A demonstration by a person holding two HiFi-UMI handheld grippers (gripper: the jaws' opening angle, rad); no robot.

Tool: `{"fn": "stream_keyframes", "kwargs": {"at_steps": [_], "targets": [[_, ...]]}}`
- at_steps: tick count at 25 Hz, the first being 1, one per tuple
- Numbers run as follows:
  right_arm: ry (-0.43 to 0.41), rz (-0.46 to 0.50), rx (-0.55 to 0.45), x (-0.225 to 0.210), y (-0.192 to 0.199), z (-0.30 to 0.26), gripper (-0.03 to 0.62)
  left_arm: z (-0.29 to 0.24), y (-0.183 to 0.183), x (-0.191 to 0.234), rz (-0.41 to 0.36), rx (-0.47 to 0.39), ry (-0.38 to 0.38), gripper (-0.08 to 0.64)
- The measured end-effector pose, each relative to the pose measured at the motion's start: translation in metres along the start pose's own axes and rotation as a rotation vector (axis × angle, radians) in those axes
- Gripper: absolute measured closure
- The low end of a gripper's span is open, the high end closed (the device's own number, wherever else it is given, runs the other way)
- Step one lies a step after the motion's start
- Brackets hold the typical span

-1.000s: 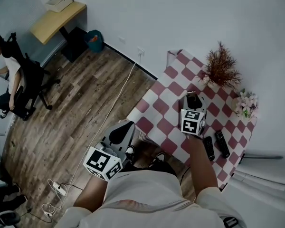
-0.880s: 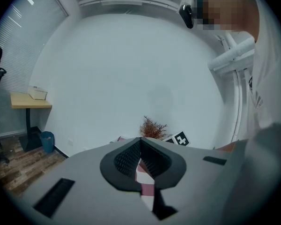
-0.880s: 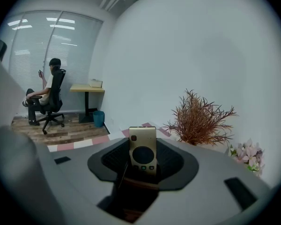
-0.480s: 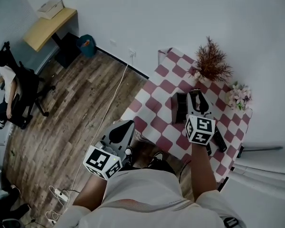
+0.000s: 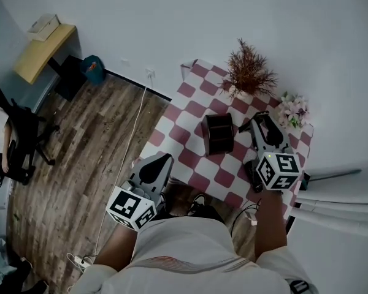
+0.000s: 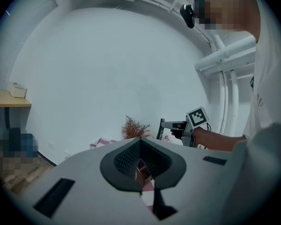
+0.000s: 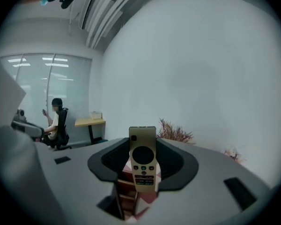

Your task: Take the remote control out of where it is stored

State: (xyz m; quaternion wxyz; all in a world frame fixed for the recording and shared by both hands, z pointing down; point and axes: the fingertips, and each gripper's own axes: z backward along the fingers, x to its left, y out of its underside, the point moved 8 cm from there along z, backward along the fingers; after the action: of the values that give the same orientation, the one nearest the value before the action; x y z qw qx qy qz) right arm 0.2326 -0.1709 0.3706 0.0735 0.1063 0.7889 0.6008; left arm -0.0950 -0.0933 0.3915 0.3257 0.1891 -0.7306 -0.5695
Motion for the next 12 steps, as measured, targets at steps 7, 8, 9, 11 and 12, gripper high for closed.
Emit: {"fn": "stream_keyframes", "kwargs": {"at_steps": [7,8,9,11,12], "targets": [[-0.066,0.079,0.410,-0.049,0.064,-0.021,0.410,-0.009,0.006,-0.007,0.012,0.005,-0.006,0.554],[-0.075,0.097,0.475,-0.054,0.076,-0.028,0.410,-0.010,0.006,-0.008,0.012,0.005,-0.012,0.555],[-0.086,0.113,0.537,-0.058,0.088,-0.034,0.410,-0.010,0.007,-0.008,0.013,0.006,-0.018,0.555],[-0.114,0.138,0.648,-0.063,0.108,-0.049,0.410,-0.010,0.009,-0.009,0.015,0.007,-0.034,0.555],[-0.128,0.150,0.695,-0.065,0.117,-0.057,0.410,-0.010,0.009,-0.009,0.017,0.007,-0.044,0.555]]}}
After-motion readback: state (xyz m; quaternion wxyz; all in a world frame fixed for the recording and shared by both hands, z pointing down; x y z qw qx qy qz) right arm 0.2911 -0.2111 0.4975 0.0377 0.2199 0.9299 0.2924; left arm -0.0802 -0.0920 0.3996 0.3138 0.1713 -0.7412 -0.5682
